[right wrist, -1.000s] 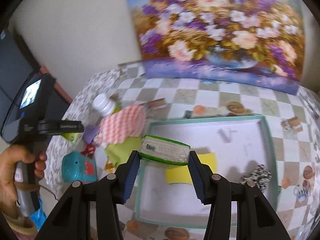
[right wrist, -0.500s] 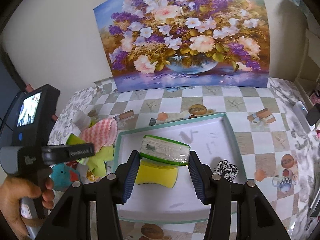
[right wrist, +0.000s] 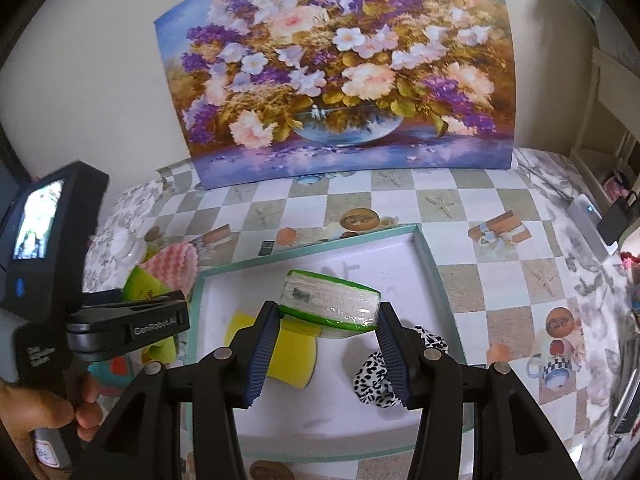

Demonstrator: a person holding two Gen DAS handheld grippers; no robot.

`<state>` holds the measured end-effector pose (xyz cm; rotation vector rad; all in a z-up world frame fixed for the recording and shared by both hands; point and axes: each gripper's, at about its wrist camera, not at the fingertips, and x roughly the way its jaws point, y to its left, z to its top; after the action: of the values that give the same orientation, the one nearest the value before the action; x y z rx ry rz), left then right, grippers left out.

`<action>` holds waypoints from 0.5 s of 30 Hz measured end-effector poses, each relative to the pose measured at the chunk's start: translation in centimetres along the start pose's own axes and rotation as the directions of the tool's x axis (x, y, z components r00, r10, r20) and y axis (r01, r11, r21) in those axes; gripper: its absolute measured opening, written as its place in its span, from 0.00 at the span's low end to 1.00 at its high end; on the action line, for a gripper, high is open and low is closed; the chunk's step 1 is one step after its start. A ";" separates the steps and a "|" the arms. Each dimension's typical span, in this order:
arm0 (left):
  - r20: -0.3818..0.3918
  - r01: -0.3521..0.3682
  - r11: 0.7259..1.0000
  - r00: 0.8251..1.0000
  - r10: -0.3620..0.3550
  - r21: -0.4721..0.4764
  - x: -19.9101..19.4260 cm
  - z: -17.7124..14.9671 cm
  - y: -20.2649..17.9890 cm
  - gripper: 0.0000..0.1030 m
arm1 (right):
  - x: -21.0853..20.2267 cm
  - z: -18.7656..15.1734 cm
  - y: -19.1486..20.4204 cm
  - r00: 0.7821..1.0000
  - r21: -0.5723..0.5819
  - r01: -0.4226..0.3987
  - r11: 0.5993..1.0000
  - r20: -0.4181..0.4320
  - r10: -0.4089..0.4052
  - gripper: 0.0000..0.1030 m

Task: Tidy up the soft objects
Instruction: 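Carry the white packet over the tray with the right gripper while the left carries the green pack toward it, then open the right gripper to drop the white packet in the tray while the left releases the green box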

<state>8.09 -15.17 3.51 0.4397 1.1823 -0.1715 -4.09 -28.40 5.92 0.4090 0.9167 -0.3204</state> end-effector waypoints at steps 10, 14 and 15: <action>0.009 0.041 0.998 0.999 -0.041 0.053 1.7 1.3 -3.7 0.74 | 3.5 0.1 -1.9 0.995 0.008 0.094 0.996 -0.032 -0.094 0.51; 0.009 0.051 0.996 0.999 -0.052 0.075 2.8 2.3 -5.4 0.74 | 4.9 0.2 -3.2 0.991 0.012 0.122 0.992 -0.065 -0.121 0.51; 0.005 0.051 0.995 0.999 -0.052 0.083 3.2 2.5 -6.0 0.74 | 5.3 0.2 -3.5 0.989 0.014 0.131 0.991 -0.072 -0.130 0.51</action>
<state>9.34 -21.35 -0.12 0.4814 1.1832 -0.2673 -2.44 -32.07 1.00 0.3804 1.0134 -0.4370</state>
